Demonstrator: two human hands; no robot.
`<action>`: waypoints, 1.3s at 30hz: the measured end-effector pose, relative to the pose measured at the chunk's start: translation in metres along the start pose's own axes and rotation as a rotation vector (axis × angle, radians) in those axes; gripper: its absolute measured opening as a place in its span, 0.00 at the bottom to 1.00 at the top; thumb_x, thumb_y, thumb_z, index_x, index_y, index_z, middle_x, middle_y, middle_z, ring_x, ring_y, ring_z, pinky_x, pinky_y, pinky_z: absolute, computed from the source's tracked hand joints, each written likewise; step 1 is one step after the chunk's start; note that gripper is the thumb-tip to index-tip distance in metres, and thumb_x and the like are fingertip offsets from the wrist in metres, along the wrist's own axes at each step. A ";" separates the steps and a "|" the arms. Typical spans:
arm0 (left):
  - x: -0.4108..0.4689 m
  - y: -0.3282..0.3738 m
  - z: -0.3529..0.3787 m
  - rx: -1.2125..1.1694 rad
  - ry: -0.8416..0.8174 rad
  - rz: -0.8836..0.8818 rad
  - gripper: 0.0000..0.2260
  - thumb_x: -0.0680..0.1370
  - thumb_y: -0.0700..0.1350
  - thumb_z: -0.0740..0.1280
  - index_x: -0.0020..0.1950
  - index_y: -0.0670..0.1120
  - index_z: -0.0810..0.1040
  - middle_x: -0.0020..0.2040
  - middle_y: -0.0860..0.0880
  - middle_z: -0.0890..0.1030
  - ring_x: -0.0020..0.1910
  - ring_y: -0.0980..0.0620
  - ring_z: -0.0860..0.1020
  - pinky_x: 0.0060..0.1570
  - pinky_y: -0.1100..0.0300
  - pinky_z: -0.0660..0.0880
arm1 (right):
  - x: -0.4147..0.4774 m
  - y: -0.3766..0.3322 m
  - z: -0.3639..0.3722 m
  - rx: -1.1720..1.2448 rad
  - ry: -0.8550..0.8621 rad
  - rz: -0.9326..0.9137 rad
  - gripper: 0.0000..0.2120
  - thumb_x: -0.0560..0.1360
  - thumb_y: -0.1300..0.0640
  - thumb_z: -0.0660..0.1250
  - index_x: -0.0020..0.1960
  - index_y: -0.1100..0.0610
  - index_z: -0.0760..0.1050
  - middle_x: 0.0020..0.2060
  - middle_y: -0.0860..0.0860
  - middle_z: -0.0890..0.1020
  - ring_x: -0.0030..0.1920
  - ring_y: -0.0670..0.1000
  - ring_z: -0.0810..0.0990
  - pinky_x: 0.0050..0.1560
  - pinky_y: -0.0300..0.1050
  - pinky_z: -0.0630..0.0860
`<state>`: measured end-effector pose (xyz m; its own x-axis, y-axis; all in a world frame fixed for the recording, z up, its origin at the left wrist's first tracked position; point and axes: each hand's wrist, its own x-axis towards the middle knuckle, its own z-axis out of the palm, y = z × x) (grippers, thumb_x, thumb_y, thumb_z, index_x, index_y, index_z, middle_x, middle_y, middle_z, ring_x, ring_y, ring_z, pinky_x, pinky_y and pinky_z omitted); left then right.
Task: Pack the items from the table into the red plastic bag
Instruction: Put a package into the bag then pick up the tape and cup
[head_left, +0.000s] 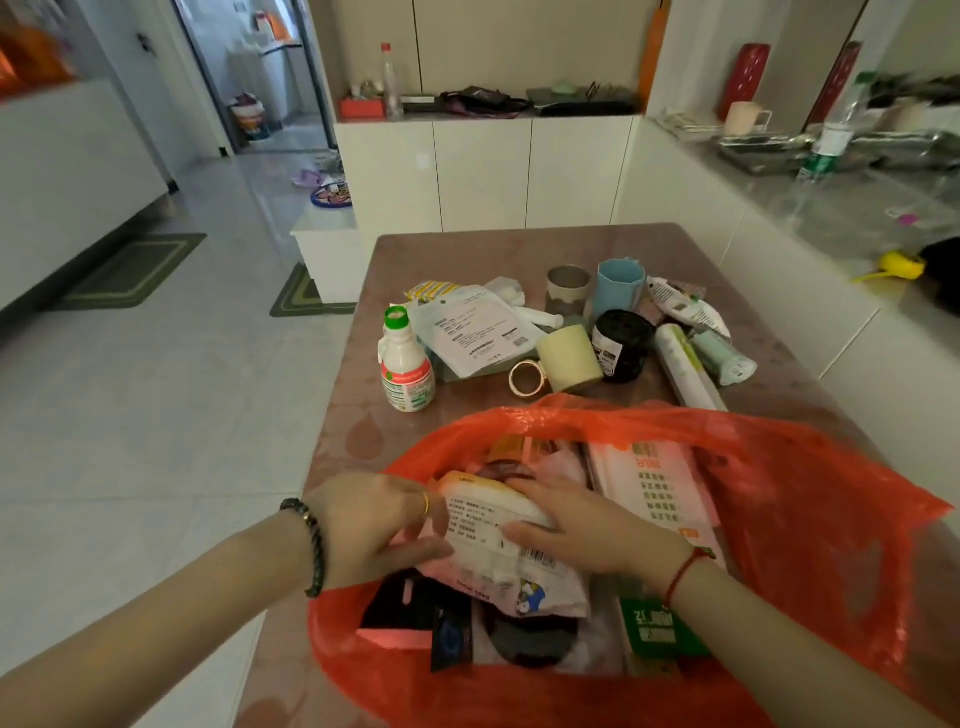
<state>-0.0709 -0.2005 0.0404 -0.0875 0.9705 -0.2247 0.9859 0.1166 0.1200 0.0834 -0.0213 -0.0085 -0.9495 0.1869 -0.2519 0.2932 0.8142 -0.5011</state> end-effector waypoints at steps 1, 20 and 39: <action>0.008 0.002 -0.007 -0.077 0.073 -0.013 0.36 0.67 0.73 0.40 0.53 0.53 0.76 0.49 0.56 0.80 0.47 0.55 0.79 0.48 0.56 0.77 | 0.001 0.002 -0.005 0.008 0.031 -0.006 0.23 0.77 0.42 0.57 0.69 0.49 0.66 0.65 0.48 0.71 0.62 0.47 0.70 0.62 0.44 0.69; 0.219 -0.012 -0.006 -0.844 0.214 -0.512 0.22 0.74 0.54 0.65 0.66 0.50 0.67 0.53 0.52 0.75 0.51 0.54 0.74 0.56 0.62 0.71 | 0.157 0.149 -0.092 0.233 0.354 0.381 0.37 0.67 0.48 0.72 0.70 0.54 0.59 0.64 0.60 0.69 0.66 0.62 0.67 0.65 0.53 0.67; 0.153 -0.044 -0.033 -0.819 0.323 -0.497 0.08 0.74 0.35 0.65 0.52 0.43 0.76 0.46 0.48 0.78 0.45 0.59 0.79 0.45 0.74 0.69 | 0.039 0.046 -0.108 0.677 0.477 -0.366 0.19 0.55 0.49 0.74 0.37 0.46 0.66 0.55 0.47 0.71 0.59 0.50 0.73 0.56 0.44 0.72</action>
<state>-0.1320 -0.0501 0.0324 -0.6157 0.7690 -0.1717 0.4362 0.5142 0.7384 0.0475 0.0829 0.0481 -0.8975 0.3103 0.3133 -0.1765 0.3982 -0.9001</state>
